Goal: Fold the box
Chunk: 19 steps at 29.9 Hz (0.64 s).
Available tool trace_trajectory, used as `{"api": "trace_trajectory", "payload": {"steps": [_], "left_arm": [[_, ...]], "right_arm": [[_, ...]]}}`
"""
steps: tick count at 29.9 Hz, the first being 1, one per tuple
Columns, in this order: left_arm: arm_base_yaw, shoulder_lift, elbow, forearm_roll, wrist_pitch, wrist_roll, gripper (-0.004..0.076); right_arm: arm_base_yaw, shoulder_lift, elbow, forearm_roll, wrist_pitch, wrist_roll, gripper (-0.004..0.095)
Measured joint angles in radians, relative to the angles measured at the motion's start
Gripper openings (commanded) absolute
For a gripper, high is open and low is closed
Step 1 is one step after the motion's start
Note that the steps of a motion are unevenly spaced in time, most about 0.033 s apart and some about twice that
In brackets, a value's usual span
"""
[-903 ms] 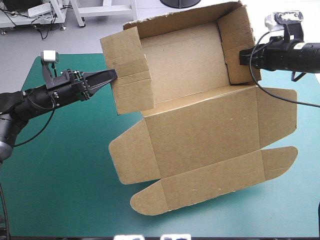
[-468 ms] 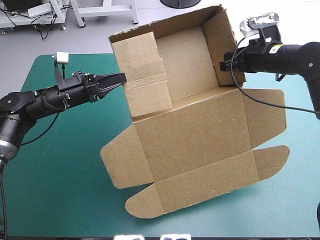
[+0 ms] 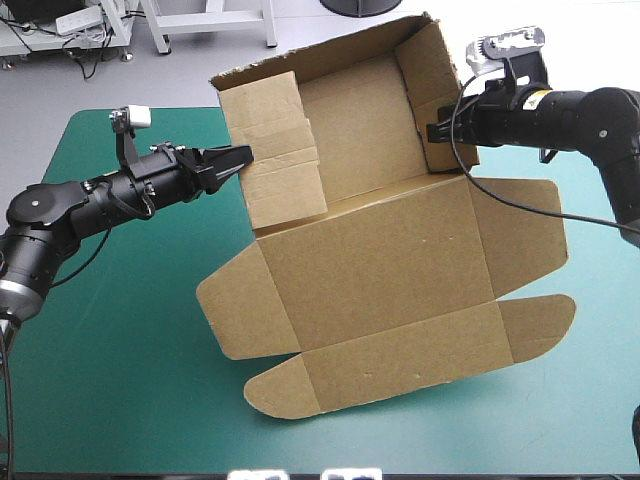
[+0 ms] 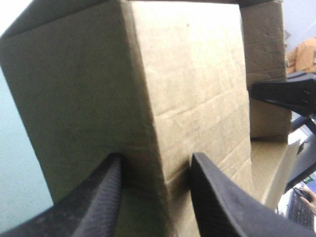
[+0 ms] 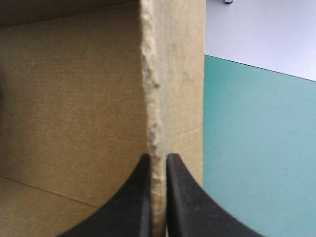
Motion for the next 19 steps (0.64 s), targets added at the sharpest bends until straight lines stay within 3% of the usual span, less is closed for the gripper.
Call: {"api": "trace_trajectory", "payload": {"steps": [3,6,11,19], "left_arm": [[-0.002,0.000,0.000,0.031,-0.044,-0.015,0.0279],[-0.002,0.000,0.000,0.061,-0.080,-0.027,0.0197],[-0.001,0.004,0.000,0.105,-0.142,-0.036,-0.0013],[0.001,0.018,-0.008,0.256,-0.176,-0.071,-0.0009]], "right_arm": [[0.004,0.000,0.000,0.007,0.007,0.006,0.0001],[0.026,0.000,0.000,0.004,0.006,0.017,0.0001],[0.103,0.000,0.000,-0.062,-0.031,0.066,0.0001],[0.199,0.000,0.000,-0.200,-0.024,0.213,0.0001]]}}
